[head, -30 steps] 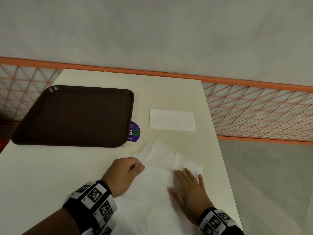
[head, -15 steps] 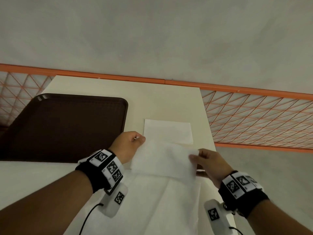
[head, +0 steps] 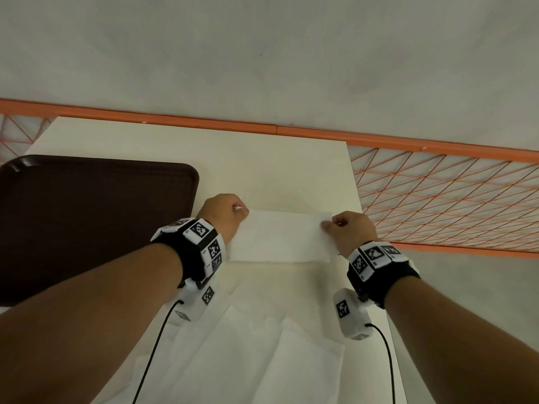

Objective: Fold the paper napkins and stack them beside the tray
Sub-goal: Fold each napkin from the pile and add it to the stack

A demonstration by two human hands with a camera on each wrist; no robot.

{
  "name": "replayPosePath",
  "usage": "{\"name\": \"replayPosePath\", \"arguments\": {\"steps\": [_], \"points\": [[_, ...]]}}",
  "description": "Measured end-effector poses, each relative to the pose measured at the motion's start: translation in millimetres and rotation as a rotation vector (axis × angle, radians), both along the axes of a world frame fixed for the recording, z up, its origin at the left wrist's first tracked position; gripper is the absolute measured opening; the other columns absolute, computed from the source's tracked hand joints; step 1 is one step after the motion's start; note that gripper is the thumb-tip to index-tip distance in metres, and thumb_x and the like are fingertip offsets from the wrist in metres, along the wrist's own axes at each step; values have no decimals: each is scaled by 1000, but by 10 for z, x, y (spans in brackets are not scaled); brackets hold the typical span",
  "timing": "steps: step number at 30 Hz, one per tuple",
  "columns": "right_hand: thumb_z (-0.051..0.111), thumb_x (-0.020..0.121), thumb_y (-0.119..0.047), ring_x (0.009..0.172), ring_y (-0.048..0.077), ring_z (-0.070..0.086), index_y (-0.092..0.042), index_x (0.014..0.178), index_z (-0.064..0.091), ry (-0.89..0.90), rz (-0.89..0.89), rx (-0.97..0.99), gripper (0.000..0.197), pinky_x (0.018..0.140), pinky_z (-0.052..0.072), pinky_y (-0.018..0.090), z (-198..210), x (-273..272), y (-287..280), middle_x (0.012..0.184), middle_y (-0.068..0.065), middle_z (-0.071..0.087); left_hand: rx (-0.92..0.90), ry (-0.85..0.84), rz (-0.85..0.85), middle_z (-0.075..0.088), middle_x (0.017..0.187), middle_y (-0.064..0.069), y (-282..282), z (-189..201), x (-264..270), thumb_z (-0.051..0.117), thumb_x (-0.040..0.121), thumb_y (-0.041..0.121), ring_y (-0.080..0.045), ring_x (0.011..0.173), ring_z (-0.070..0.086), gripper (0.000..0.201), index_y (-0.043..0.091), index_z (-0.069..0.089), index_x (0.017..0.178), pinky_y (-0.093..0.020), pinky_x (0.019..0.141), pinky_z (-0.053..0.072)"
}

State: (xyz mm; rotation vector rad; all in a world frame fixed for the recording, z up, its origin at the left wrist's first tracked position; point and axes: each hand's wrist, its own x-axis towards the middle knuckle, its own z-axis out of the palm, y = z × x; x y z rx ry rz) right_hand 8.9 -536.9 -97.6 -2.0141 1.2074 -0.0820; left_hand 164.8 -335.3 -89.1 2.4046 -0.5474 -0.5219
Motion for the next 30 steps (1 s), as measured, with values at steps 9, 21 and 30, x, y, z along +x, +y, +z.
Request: {"name": "replayPosePath", "arguments": {"steps": [9, 21, 30], "points": [[67, 87, -36, 74, 18, 51, -20, 88, 62, 149, 60, -91, 17, 66, 36, 25, -133, 141, -11, 85, -1, 62, 207, -55, 7, 66, 109, -6, -191, -208, 173, 56, 94, 29, -28, 103, 59, 21, 13, 66, 103, -34, 85, 46], [63, 88, -44, 86, 23, 53, -16, 114, 49, 222, 60, -154, 40, 76, 45, 32, 80, -57, 127, 98, 1, 57, 214, -139, 29, 61, 118, -6, -10, 38, 84, 54, 93, 42, -27, 111, 56, 37, 15, 58, 118, -36, 90, 44], [64, 87, -40, 80, 17, 60, -28, 86, 57, 179, 375, -120, 13, 76, 51, 30, 424, -877, 1144, 83, -8, 64, 228, 46, -292, 65, 87, 7, 683, 346, -698, 64, 88, 37, -13, 85, 63, 20, 18, 68, 89, -31, 82, 53]]}}
